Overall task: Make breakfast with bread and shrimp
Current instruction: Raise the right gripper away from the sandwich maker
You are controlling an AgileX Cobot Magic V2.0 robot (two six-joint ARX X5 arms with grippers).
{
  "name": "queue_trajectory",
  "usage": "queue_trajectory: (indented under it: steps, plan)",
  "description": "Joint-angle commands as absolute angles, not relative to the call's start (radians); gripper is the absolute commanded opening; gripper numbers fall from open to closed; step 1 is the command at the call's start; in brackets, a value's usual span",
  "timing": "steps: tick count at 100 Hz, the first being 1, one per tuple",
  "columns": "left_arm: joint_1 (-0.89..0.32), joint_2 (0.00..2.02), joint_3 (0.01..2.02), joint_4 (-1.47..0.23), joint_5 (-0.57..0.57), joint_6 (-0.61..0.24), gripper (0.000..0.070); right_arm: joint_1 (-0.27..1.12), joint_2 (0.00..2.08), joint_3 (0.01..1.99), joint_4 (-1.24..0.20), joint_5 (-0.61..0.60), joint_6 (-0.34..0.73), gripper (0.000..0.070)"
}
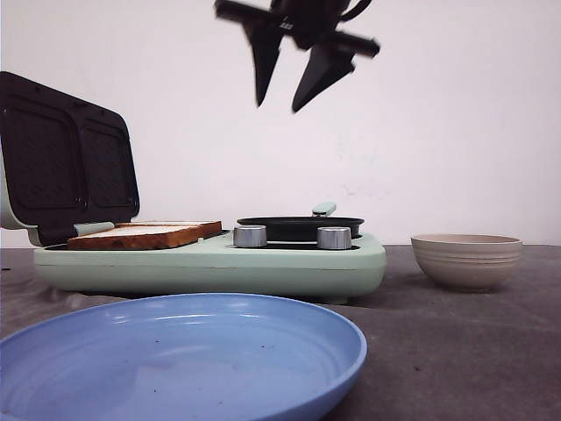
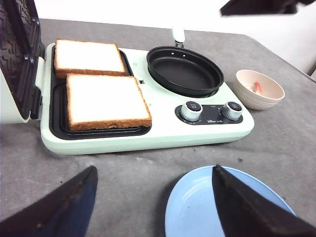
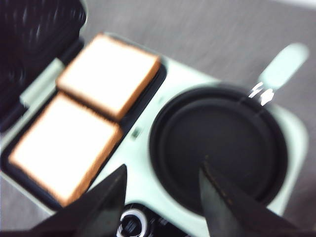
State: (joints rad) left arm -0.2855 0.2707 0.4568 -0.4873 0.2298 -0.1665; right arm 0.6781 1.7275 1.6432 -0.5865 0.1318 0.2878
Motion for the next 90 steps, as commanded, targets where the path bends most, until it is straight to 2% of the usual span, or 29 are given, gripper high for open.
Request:
queue_trajectory:
  steps: [1, 9, 30, 56, 90]
  plan:
    - [-0.287, 0.273, 0.457, -0.478, 0.225, -0.150, 0.0394, 0.677, 1.699, 1.668, -0.569, 0.135, 0.270, 0.0281]
    - [-0.287, 0.273, 0.457, -0.478, 0.224, -0.150, 0.0394, 0.664, 1.663, 1.668, -0.569, 0.135, 0.262, 0.0275]
    - [-0.287, 0.273, 0.457, -0.478, 0.224, -0.150, 0.0394, 0.650, 1.591, 1.668, -0.600, 0.133, 0.157, 0.0264]
    - [-0.287, 0.273, 0.457, -0.478, 0.224, -0.151, 0.0394, 0.650, 1.496, 1.628, -0.596, 0.128, 0.132, 0.0264]
    - [-0.287, 0.273, 0.457, -0.477, 0.224, -0.150, 0.0394, 0.650, 1.240, 1.303, -0.447, 0.079, 0.083, 0.0245]
